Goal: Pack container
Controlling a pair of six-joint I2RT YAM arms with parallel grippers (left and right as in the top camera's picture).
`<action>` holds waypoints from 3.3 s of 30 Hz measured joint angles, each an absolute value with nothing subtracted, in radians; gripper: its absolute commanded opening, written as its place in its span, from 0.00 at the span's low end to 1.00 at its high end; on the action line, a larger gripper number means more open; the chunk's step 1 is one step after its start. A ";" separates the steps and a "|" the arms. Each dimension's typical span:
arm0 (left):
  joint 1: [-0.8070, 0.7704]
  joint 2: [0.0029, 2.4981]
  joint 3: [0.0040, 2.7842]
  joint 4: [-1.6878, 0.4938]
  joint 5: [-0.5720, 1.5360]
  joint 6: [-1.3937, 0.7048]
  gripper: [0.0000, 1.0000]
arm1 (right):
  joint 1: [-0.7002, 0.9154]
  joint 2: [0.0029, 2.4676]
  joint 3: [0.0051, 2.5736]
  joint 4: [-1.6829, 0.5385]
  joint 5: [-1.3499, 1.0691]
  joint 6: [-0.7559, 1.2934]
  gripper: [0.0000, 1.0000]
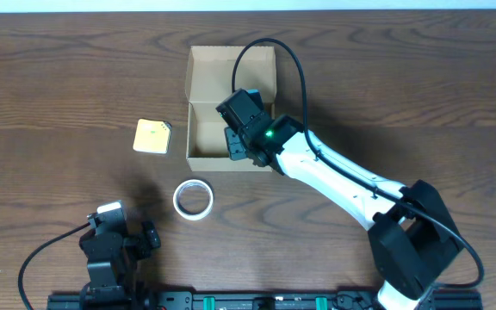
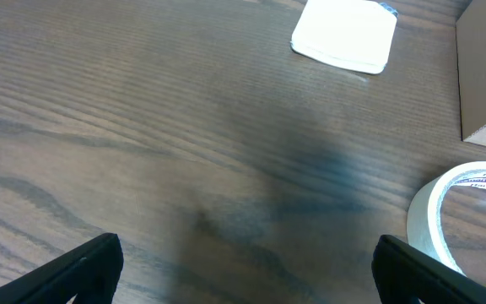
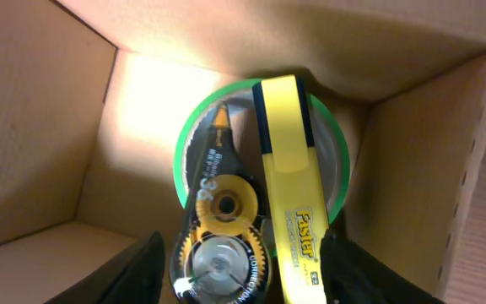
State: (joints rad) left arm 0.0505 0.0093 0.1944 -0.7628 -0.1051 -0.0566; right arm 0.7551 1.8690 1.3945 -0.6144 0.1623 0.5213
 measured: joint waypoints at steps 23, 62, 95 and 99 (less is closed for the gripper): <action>0.051 0.009 0.194 -0.762 -0.105 -0.057 0.95 | 0.733 1.266 1.143 -0.709 0.008 0.186 0.99; 0.051 0.009 0.195 -0.763 -0.105 -0.057 0.95 | 0.230 0.063 0.181 -0.782 0.104 0.105 0.99; 0.051 0.036 0.196 -0.760 -0.128 -0.049 0.95 | 0.176 0.015 0.181 -0.777 0.124 0.094 0.99; 0.051 0.232 0.258 -0.723 -0.110 -0.048 0.95 | 0.176 0.012 0.180 -0.776 0.126 0.094 0.99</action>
